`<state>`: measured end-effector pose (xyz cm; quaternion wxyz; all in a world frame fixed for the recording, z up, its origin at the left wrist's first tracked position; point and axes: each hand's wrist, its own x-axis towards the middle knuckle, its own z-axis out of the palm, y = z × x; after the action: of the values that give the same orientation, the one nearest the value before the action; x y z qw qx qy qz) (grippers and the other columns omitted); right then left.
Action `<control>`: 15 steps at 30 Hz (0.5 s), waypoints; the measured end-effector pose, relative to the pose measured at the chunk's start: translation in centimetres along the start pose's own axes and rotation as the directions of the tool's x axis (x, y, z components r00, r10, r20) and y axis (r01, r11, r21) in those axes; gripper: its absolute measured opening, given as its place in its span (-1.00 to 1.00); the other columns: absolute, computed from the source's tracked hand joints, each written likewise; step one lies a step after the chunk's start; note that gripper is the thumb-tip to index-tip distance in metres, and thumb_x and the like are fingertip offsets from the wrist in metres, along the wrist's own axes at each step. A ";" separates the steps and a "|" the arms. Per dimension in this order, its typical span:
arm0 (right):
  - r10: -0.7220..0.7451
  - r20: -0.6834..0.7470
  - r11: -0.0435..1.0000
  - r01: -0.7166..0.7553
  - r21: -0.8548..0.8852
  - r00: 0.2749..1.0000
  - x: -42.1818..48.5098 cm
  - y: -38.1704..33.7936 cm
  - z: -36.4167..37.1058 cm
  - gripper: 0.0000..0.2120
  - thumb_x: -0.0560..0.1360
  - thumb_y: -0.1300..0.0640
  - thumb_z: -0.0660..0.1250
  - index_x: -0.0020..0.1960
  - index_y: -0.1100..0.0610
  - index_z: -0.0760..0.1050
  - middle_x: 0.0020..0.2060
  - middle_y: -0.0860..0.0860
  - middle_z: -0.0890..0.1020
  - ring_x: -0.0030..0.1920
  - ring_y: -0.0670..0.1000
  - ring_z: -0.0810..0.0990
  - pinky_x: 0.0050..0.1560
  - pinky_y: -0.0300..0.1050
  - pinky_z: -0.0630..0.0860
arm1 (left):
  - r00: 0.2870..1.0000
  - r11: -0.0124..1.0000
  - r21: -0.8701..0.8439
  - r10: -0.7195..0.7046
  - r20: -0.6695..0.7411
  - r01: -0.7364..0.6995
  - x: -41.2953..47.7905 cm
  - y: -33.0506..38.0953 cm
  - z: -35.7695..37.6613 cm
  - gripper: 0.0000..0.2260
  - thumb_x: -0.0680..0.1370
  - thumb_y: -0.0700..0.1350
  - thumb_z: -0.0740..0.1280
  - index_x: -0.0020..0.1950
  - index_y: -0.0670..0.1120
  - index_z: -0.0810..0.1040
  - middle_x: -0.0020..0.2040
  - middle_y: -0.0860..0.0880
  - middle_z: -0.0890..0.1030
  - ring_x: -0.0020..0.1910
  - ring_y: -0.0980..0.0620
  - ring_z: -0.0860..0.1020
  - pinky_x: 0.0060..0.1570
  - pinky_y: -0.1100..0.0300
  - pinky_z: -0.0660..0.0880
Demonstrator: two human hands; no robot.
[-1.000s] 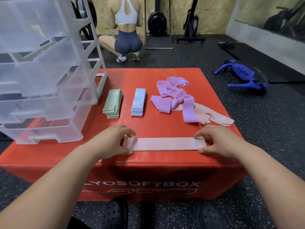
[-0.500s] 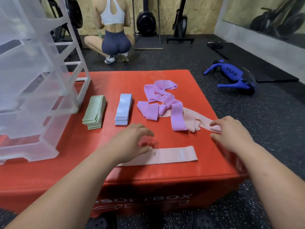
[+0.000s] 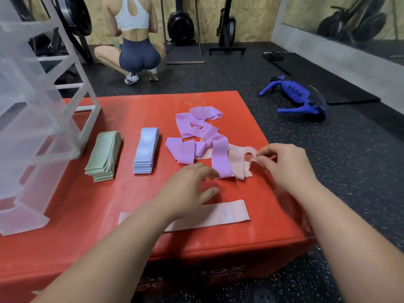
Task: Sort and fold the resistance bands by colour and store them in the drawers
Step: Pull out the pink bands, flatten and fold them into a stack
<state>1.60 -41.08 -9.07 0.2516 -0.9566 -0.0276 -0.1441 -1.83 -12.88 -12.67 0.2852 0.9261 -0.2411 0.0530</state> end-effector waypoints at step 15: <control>-0.069 0.087 0.759 -0.004 0.651 0.994 -2.5 -8.3 -0.4 -0.94 0.54 0.13 0.52 0.01 0.03 0.70 -0.19 -0.02 0.74 -0.24 0.04 0.72 -0.18 -0.01 0.69 | 0.888 0.901 -0.421 -0.275 -0.367 0.105 0.7 3.6 -1.2 -0.96 0.58 -0.09 0.52 -0.04 0.05 0.69 -0.07 0.10 0.64 -0.19 0.13 0.61 -0.16 0.31 0.48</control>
<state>-1.91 -34.01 -5.48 0.5633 -0.8156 -0.1057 -0.0790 -2.91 -15.10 -9.72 0.5123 0.8369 -0.0862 0.1723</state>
